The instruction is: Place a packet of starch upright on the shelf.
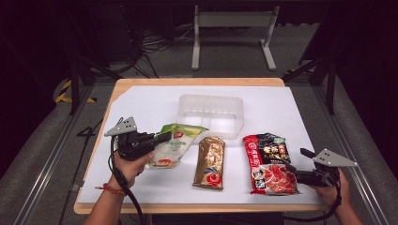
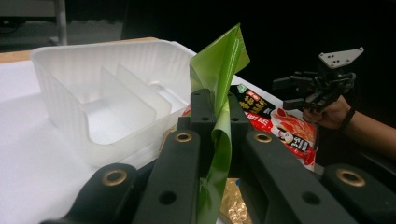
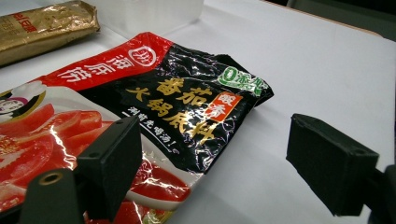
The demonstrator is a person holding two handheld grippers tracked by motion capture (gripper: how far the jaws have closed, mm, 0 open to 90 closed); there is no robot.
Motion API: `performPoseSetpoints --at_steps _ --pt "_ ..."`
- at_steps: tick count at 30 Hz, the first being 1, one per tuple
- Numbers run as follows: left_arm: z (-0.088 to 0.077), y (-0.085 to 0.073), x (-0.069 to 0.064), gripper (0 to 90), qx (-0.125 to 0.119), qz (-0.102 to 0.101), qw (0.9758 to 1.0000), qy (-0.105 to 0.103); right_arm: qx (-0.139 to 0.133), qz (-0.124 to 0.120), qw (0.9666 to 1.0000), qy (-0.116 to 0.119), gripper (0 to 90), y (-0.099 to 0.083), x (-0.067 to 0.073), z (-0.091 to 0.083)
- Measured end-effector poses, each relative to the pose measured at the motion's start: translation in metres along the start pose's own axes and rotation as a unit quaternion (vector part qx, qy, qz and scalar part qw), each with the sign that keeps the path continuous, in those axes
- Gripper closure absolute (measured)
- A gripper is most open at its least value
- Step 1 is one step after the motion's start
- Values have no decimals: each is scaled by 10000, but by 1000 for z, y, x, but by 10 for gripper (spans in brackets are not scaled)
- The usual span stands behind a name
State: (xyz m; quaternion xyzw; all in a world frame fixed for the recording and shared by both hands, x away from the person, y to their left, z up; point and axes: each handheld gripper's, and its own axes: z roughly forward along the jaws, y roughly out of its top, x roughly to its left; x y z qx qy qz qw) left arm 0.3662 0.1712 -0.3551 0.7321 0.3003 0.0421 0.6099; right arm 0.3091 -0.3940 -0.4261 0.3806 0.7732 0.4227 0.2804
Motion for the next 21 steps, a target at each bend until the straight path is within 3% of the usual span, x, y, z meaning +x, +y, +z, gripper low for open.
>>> performPoseSetpoints --at_steps 11,15,21 --pt "-7 8 -3 873 -406 -90 9991 100 5 -8 10000 3 185 0 0 0" --pt "-6 13 -4 873 -568 -168 9980 207 9 -17 10000 -6 185 0 1 0" --pt "-3 20 -5 873 -687 -197 9960 530 6 1 10000 -10 185 0 0 0"
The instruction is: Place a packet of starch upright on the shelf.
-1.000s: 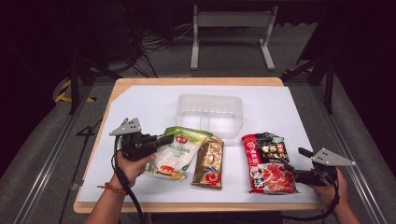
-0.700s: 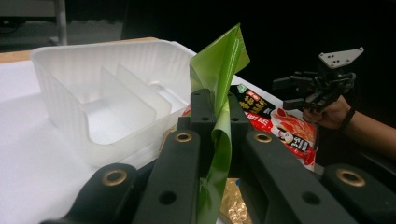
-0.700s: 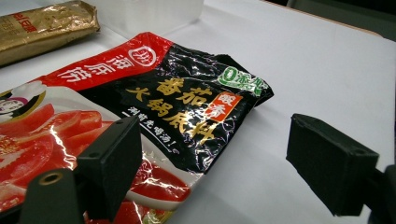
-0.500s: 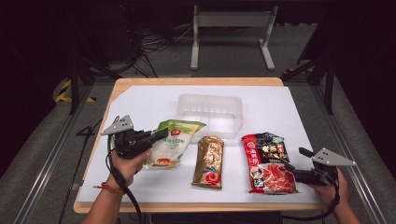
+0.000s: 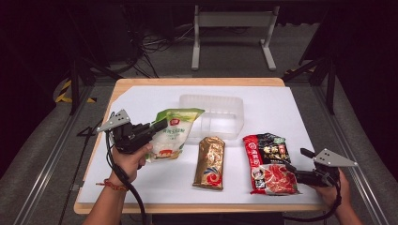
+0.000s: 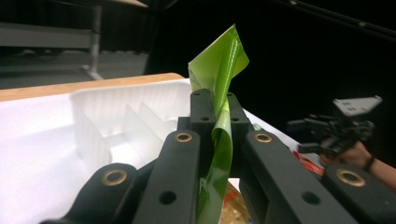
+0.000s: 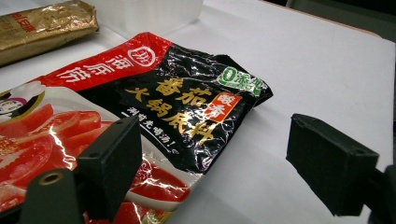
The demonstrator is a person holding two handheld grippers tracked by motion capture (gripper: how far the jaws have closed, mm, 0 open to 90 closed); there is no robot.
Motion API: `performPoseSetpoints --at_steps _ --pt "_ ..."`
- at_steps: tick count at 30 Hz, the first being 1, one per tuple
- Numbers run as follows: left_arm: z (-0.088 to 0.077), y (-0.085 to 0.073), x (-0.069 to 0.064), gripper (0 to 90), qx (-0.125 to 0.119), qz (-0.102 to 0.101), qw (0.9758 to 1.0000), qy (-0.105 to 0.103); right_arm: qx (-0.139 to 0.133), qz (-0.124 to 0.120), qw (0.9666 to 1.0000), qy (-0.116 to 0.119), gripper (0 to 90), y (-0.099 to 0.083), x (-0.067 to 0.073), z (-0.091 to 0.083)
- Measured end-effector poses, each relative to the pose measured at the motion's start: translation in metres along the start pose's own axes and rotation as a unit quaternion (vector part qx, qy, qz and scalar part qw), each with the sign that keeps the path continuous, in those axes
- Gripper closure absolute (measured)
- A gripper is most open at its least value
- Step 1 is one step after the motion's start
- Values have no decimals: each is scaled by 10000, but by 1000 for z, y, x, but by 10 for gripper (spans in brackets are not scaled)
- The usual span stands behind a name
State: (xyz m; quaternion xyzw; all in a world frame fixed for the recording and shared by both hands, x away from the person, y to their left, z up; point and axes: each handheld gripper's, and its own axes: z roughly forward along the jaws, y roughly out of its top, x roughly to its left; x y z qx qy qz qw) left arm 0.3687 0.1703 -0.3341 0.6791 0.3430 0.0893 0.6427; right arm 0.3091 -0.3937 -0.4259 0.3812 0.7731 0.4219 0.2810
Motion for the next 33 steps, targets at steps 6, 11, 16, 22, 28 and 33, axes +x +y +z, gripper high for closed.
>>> performPoseSetpoints --at_steps 6,11,16,22,28,33 --pt "10 8 1 872 -143 56 9998 87 10 -15 10000 1 185 0 1 1" --pt "21 20 1 872 -300 28 9995 124 7 5 10000 -12 185 0 0 0" --pt "37 32 3 872 -353 39 9991 227 11 -2 10000 -12 185 0 0 0" --pt "54 38 2 871 -304 137 9989 342 8 6 10000 -15 185 -1 0 0" --pt "70 42 7 871 -302 152 9984 460 7 11 10000 -8 185 -1 0 0" --pt "85 48 11 871 -270 143 9976 620 31 4 10000 -8 185 -1 -1 1"
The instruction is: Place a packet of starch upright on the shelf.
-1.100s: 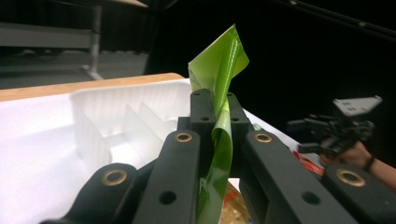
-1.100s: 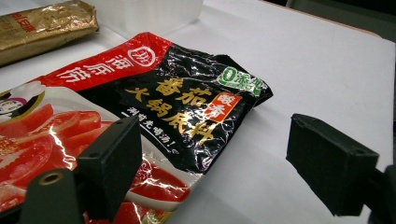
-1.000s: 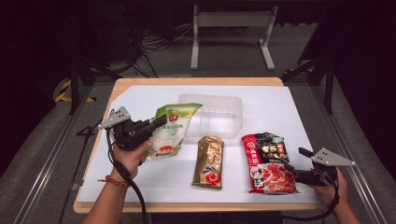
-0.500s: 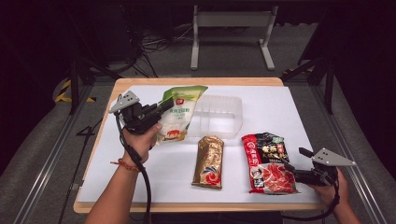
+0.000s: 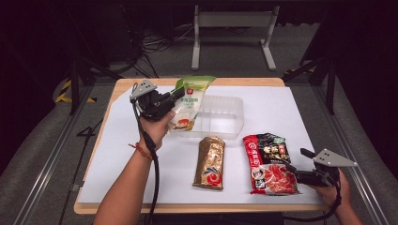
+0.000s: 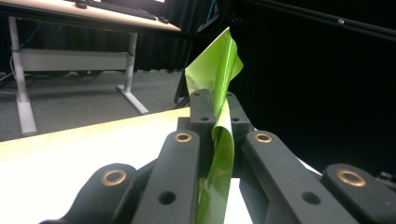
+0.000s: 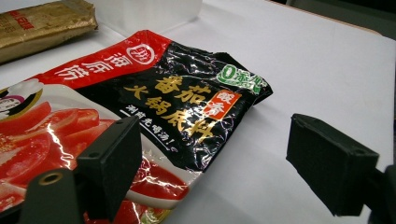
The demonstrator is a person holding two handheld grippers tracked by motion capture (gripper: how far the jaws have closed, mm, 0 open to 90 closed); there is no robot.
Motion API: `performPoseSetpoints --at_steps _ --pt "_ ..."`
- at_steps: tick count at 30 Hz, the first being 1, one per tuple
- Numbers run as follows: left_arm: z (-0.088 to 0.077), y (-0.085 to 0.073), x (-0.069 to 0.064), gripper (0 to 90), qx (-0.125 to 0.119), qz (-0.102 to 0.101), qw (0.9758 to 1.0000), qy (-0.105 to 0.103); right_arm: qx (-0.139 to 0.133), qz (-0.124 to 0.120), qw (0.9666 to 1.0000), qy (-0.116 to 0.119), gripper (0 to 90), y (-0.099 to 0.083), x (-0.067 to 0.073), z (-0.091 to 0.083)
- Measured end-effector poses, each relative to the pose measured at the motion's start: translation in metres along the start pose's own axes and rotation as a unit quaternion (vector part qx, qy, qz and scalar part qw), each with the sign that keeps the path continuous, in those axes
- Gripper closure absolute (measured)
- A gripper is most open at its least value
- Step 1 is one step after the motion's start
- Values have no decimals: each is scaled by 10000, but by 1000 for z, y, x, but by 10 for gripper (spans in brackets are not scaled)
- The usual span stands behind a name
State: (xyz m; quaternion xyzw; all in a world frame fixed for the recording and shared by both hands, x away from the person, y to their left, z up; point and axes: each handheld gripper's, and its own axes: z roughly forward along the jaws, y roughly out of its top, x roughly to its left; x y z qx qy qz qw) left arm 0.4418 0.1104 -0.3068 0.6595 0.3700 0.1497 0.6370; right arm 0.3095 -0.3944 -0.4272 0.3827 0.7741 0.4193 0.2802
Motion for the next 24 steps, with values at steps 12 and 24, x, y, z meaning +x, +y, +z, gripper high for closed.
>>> performPoseSetpoints --at_steps 12,24 --pt "40 -1 14 869 -35 -176 9993 325 34 -1 10000 13 185 -1 -1 1" --pt "76 0 19 867 -9 -193 9980 600 51 -16 10000 -12 185 -2 -1 1"
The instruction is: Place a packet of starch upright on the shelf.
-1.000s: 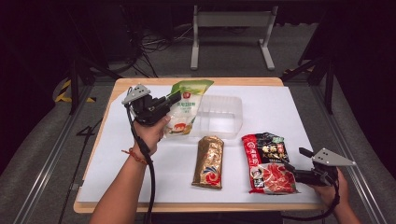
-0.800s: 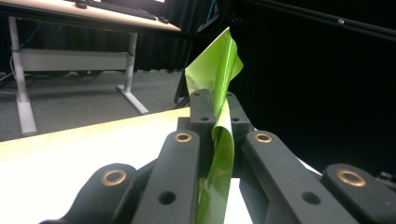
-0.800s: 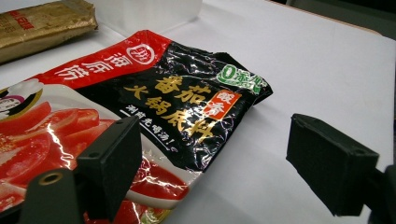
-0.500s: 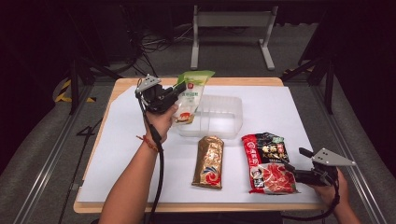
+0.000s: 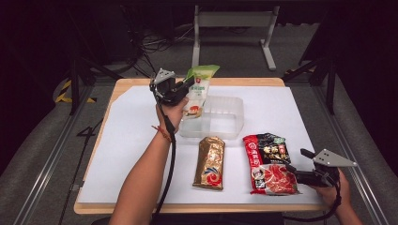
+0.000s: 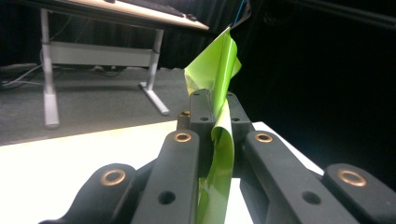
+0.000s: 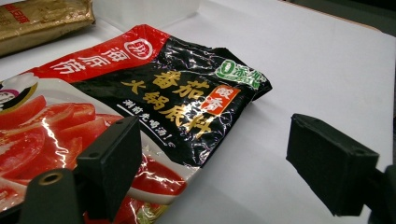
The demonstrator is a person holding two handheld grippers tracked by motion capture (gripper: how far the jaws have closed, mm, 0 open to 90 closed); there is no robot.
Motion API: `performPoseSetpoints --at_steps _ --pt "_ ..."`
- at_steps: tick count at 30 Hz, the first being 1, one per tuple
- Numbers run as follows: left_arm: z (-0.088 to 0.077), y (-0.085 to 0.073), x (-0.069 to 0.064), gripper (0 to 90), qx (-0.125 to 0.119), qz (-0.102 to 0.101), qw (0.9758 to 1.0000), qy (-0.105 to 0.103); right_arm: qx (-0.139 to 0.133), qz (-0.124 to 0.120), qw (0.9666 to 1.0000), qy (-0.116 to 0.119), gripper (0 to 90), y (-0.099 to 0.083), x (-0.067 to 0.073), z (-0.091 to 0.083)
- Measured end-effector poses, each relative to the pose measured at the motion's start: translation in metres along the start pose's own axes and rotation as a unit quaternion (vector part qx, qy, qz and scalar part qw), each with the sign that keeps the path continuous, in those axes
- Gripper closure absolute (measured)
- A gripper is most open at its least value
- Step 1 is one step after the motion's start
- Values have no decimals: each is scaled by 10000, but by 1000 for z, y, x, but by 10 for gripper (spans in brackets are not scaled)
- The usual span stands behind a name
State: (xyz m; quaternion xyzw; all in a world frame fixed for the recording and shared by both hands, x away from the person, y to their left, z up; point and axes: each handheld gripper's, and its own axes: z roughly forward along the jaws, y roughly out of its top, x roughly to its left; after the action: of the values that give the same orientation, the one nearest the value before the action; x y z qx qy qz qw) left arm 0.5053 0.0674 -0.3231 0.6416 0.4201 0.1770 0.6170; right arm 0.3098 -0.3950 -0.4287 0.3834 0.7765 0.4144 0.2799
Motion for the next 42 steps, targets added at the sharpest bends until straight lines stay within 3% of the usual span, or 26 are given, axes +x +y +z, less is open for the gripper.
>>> performPoseSetpoints --at_steps 6,9,16,19,22,27,34,36,40,41,42 --pt "10 2 2 865 -120 29 9998 154 -7 4 10000 7 185 0 -1 0" --pt "14 -2 1 863 -145 -30 9998 99 13 1 10000 3 185 0 0 0" --pt "16 -7 -4 856 -24 116 9999 -38 7 -22 10000 0 188 0 0 0" --pt "16 -8 -5 849 152 147 9996 -191 18 -28 10000 -4 188 0 0 0" --pt "15 -12 -5 848 400 357 9984 -186 21 -34 10000 -2 188 0 0 0" --pt "9 -20 4 842 512 405 9978 -138 29 -36 10000 -3 188 0 1 0" --pt "-8 -27 18 822 665 552 9958 -308 46 -57 10000 3 188 0 1 1" --pt "-10 -28 17 814 692 657 9945 -443 55 -50 10000 -1 187 0 1 1" --pt "-14 -30 10 770 869 1088 9888 -546 54 -60 10000 6 187 0 2 1" --pt "-14 -30 10 766 869 1088 9888 -546 58 -57 10000 3 187 0 1 1" --pt "-16 -31 7 765 972 1317 9853 -491 60 -47 10000 8 186 0 1 1"
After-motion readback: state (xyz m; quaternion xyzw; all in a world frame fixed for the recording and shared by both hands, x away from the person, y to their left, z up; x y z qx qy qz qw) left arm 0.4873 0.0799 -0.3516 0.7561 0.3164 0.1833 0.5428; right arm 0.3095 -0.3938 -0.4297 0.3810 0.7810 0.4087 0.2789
